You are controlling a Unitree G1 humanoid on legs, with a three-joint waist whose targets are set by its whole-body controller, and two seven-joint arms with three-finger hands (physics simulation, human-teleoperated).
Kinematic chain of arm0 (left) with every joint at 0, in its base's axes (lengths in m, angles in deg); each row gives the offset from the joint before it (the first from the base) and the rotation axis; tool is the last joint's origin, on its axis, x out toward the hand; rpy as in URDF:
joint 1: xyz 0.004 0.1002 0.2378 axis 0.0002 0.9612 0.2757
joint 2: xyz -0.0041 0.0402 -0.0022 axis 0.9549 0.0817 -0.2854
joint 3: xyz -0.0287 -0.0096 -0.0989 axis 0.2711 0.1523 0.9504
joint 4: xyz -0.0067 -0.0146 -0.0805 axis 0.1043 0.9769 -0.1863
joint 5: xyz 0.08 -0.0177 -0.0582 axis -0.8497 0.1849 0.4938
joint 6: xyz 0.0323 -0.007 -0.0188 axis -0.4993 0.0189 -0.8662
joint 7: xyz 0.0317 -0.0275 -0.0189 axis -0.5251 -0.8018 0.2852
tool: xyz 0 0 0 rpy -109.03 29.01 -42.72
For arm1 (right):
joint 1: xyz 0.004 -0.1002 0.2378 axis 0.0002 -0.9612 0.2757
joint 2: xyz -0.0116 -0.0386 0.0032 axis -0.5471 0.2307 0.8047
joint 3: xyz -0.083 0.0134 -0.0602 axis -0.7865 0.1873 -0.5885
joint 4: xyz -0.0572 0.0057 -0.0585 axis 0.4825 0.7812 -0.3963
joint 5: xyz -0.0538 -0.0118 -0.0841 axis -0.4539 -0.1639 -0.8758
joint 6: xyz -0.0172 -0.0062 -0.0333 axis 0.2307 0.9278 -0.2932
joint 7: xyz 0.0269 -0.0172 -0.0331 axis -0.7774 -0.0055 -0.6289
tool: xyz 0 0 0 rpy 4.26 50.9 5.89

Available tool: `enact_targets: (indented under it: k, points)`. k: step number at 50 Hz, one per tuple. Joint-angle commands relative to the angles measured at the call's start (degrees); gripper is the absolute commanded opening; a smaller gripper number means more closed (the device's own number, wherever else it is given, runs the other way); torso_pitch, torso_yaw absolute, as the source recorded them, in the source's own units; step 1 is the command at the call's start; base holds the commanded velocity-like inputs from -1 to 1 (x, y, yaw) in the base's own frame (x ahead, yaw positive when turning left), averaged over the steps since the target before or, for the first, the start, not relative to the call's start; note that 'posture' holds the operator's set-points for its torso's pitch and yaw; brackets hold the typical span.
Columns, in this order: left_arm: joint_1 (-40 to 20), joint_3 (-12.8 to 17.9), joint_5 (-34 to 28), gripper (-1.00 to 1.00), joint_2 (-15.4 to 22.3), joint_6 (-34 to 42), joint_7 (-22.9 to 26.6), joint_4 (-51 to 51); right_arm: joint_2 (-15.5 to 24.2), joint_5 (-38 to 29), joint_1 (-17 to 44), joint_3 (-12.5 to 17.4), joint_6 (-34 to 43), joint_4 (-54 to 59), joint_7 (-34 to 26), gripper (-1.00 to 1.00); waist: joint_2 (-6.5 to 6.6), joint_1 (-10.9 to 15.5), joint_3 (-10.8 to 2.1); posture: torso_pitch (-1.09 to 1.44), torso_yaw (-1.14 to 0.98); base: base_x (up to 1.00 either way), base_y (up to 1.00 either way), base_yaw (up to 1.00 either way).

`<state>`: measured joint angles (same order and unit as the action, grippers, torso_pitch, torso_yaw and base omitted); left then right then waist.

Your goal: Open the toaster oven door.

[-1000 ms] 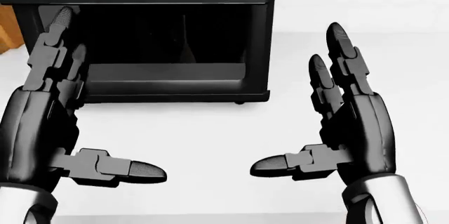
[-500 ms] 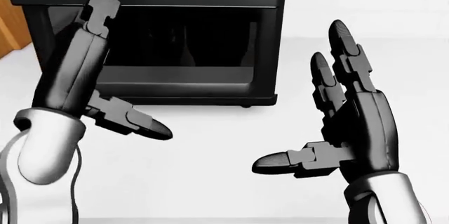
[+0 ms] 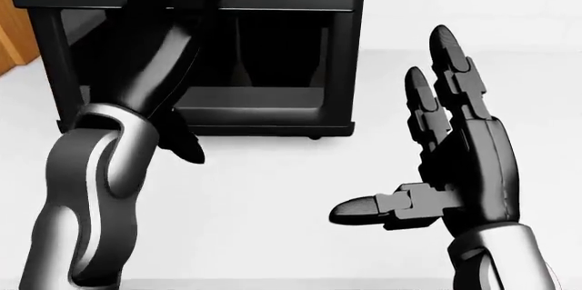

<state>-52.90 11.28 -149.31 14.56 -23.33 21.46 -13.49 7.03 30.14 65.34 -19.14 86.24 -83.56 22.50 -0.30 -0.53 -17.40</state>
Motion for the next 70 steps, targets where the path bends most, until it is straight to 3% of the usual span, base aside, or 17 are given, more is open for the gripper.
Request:
enact_targets:
  k: [1, 18, 27, 37, 47, 51, 54, 55, 57, 58, 70]
  points:
    - [-2.32, 0.35, -0.64, 1.0, 0.11, -0.78, -1.15, -1.02, 0.17, 0.12, 1.45, 0.15, -1.54, -1.84, 0.0, 1.0, 0.02, -0.03, -0.4, -0.41, 0.0, 0.0, 0.0, 0.0]
    - [-12.02, 1.26, 1.82, 1.0, 2.39, -1.36, -4.42, 19.16, 0.07, -0.01, 1.73, -0.08, -1.99, -1.07, 0.02, 1.0, -0.05, 0.36, -0.23, -0.41, 0.0, 0.0, 0.0, 0.0]
    - [-16.78, 0.29, 2.09, 1.0, 3.49, -2.79, -7.56, 31.53, 0.14, 0.03, 2.01, -0.01, -2.08, -0.72, 0.04, 1.0, 0.05, 0.63, 0.24, -0.41, 0.0, 0.0, 0.0, 0.0]
    - [-18.4, -0.41, 0.73, 1.0, 3.5, -4.27, -9.44, 37.44, 0.02, 0.04, 1.93, -0.16, -2.55, -0.02, 0.03, 1.0, 0.49, 0.61, 0.59, -0.41, 0.0, 0.0, 0.0, 0.0]
    - [-18.09, -0.09, 1.21, 1.0, 3.67, -4.65, -9.44, 36.85, -0.09, -0.1, 1.69, -0.26, -3.0, 0.35, -0.04, 1.0, 0.73, 0.47, 0.89, -0.41, 0.0, 0.0, 0.0, 0.0]
    - [-18.38, -0.06, 1.35, 0.84, 3.82, -4.82, -9.78, 37.57, -0.07, -0.13, 1.74, -0.25, -3.34, 0.75, -0.16, 1.0, 0.79, 0.5, 0.94, -0.41, 0.0, 0.0, 0.0, 0.0]
    - [-18.39, -0.11, 1.37, 0.82, 3.86, -4.9, -9.91, 37.8, -0.04, -0.07, 1.77, -0.19, -3.41, 0.84, -0.21, 1.0, 0.85, 0.48, 0.95, -0.41, 0.0, 0.0, 0.0, 0.0]
    - [-18.06, -0.14, 1.38, 0.59, 3.85, -4.87, -9.62, 37.06, 0.02, -0.08, 1.9, -0.12, -3.35, 0.88, -0.17, 1.0, 0.86, 0.49, 0.95, -0.41, 0.0, 0.0, 0.0, 0.0]
    - [-17.98, -0.14, 1.37, 0.56, 3.84, -4.85, -9.54, 36.9, 0.03, -0.07, 1.9, -0.13, -3.35, 0.86, -0.17, 1.0, 0.89, 0.45, 0.95, -0.41, 0.0, 0.0, 0.0, 0.0]
    - [-17.48, -0.15, 1.34, 0.41, 3.81, -4.69, -9.04, 35.77, 0.02, -0.12, 1.94, -0.1, -3.69, 1.28, -0.24, 1.0, 0.89, 0.46, 0.95, -0.41, 0.0, 0.0, 0.0, 0.0]
    - [-14.47, 0.04, 0.67, -0.06, 3.79, -4.52, -7.82, 31.14, 0.13, 0.15, 1.99, 0.05, -2.98, 0.49, 0.0, 1.0, 0.95, 0.66, 0.63, -0.41, 0.0, 0.0, 0.0, 0.0]
